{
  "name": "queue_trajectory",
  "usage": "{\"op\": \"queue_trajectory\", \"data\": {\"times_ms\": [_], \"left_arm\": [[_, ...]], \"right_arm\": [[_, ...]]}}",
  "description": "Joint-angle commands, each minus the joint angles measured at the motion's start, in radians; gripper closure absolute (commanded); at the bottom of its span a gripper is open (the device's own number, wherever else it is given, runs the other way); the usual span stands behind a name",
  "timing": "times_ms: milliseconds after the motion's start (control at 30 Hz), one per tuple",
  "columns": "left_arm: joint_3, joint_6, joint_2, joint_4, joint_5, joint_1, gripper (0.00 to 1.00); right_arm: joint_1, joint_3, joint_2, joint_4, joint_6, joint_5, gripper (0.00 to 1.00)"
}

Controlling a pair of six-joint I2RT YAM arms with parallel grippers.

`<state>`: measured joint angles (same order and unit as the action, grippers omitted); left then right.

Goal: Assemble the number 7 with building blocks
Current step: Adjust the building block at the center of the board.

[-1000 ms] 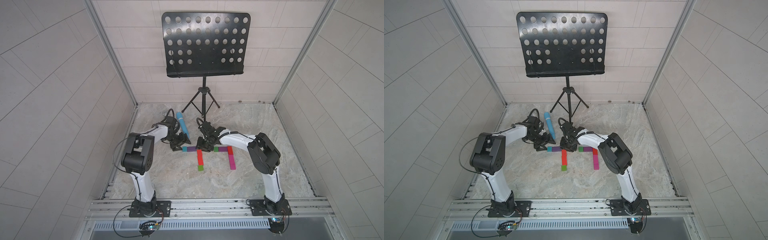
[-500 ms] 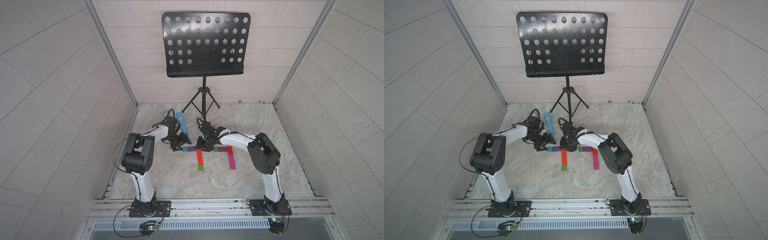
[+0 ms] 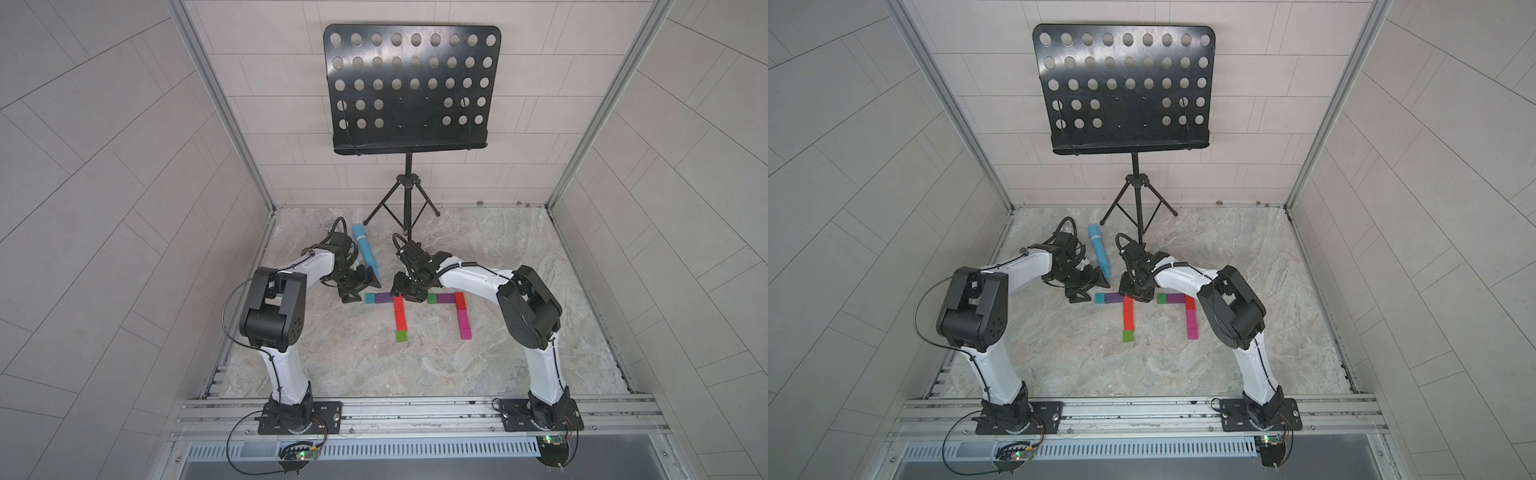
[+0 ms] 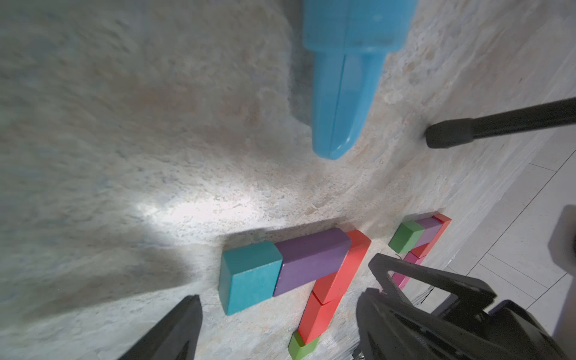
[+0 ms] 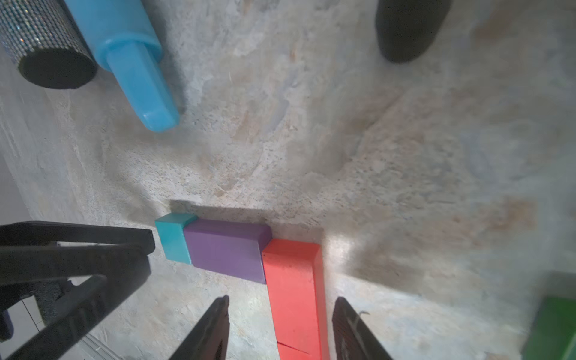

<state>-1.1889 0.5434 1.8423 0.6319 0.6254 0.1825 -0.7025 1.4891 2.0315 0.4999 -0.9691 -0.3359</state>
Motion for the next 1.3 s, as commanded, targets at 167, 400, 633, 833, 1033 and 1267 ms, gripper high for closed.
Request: {"op": "queue_trajectory", "data": {"times_ms": [167, 400, 633, 833, 1033, 1267], "left_arm": [[0.071, 0.006, -0.120, 0.012, -0.013, -0.005, 0.12], [0.173, 0.070, -0.225, -0.044, 0.002, 0.003, 0.10], [0.227, 0.099, -0.258, -0.083, 0.011, 0.023, 0.09], [0.249, 0.105, -0.274, -0.097, 0.014, 0.025, 0.09], [0.247, 0.107, -0.276, -0.098, 0.017, 0.025, 0.09], [0.246, 0.107, -0.275, -0.100, 0.018, 0.025, 0.09]], "right_arm": [[-0.033, -0.184, -0.162, -0.040, -0.036, 0.013, 0.42], [-0.074, -0.258, -0.201, -0.112, -0.061, 0.010, 0.42], [-0.107, -0.302, -0.217, -0.147, -0.093, 0.025, 0.41], [-0.120, -0.316, -0.208, -0.172, -0.109, 0.023, 0.41], [-0.123, -0.314, -0.204, -0.172, -0.112, 0.026, 0.41], [-0.126, -0.305, -0.191, -0.172, -0.116, 0.014, 0.41]]}}
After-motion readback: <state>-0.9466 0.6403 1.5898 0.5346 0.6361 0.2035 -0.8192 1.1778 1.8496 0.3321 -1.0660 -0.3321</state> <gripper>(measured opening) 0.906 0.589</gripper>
